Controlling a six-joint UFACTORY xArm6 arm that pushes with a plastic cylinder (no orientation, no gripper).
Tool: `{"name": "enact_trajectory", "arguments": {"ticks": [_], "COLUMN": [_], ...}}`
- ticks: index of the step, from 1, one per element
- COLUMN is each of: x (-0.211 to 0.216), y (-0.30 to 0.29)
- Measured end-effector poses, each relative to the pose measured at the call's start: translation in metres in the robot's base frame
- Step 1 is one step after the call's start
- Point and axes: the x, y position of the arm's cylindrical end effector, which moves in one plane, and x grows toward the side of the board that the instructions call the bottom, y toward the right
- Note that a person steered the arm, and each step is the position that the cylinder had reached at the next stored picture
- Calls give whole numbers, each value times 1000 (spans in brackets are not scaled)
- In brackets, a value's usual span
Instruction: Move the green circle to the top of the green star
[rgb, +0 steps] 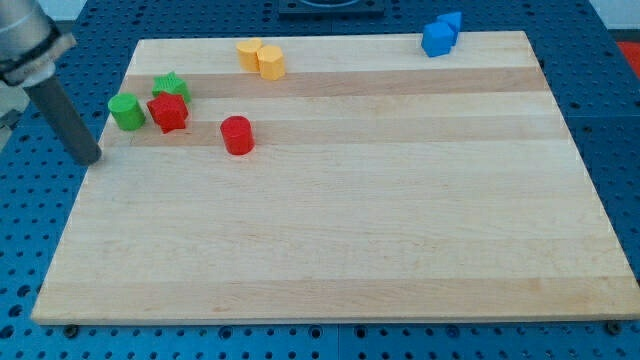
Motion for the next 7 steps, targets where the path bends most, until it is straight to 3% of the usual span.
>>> {"name": "enact_trajectory", "arguments": {"ticks": [1,3,7], "x": [-1,-63,-82], "y": [1,40,67]}}
